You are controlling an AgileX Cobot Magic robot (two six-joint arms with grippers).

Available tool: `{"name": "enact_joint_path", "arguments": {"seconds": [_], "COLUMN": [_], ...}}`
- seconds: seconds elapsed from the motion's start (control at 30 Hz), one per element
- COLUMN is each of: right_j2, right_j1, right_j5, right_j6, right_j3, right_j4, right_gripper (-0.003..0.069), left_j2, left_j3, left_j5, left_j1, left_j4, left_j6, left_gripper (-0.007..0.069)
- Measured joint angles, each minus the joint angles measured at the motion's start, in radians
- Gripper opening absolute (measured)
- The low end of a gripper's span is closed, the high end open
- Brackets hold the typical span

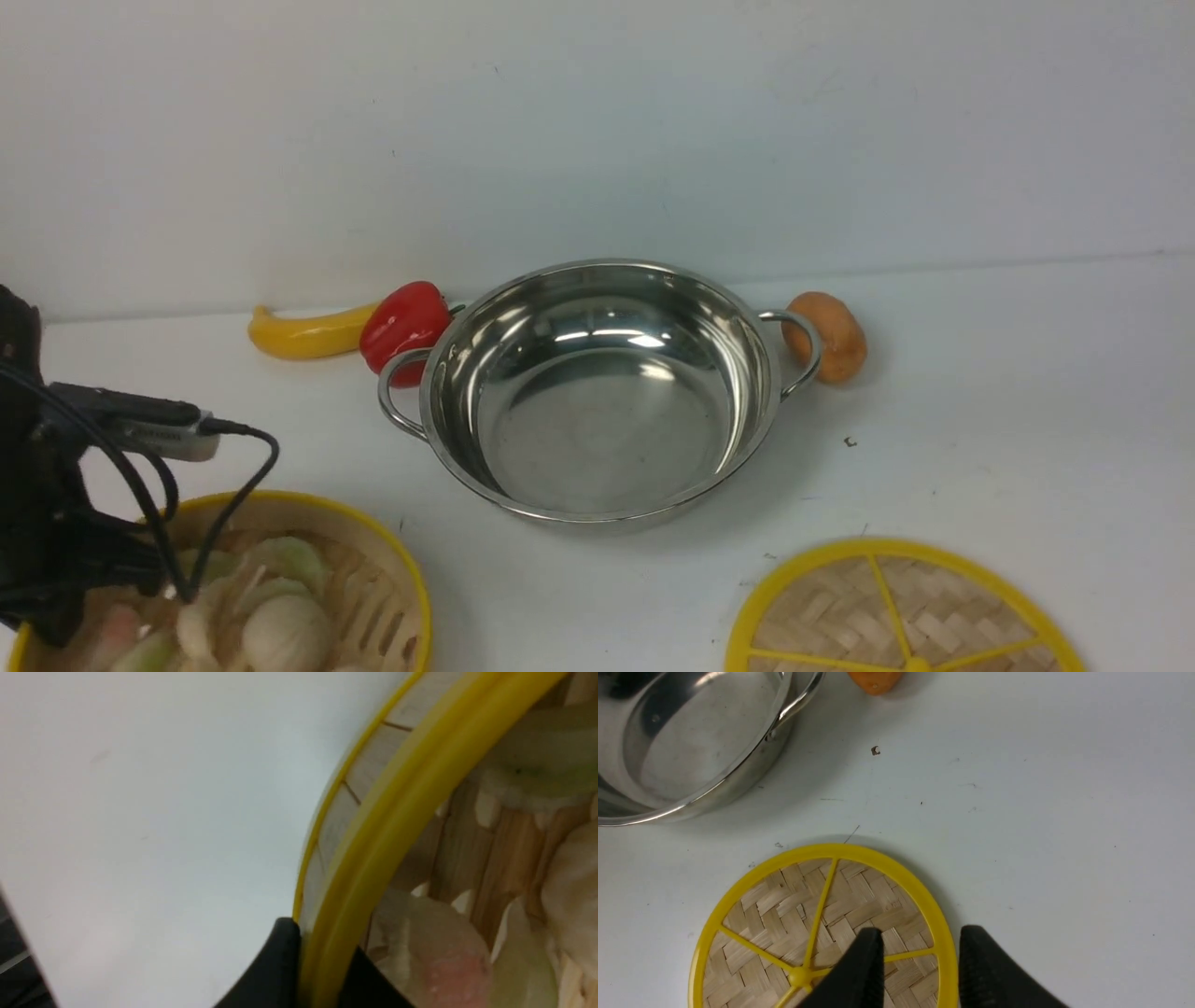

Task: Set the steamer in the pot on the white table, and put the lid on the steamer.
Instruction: 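Grasp the rim of the steamer basket holding the buns with the left gripper, then place the bamboo steamer basket with dumplings into the steel pot with the left gripper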

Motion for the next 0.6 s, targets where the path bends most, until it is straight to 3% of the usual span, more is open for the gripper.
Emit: {"name": "enact_joint_path", "arguments": {"seconds": [0.1,0.27,0.37,0.6], "right_j2": [0.000,0.000,0.000,0.001], "right_j1": [0.000,0.000,0.000,0.000], "right_j5": [0.000,0.001,0.003,0.007], "right_j6": [0.000,0.000,0.000,0.000], "right_j3": [0.000,0.000,0.000,0.000], "right_j4": [0.000,0.000,0.000,0.000], "right_gripper": [0.0243,0.0243,0.0243,0.0243], "left_j2": [-0.053,-0.069,0.003,0.266], "left_j3": [-0.078,-0.296,-0.438,-0.763], "left_j5": [0.055,0.114,0.132,0.144], "left_j1": [0.005,-0.020,-0.073,-0.230], "left_j4": [-0.016,-0.176,-0.259,-0.298], "left_j6": [0.017,0.078,0.099,0.101], "left_gripper": [0.0030,0.0030,0.0030,0.0030]}}
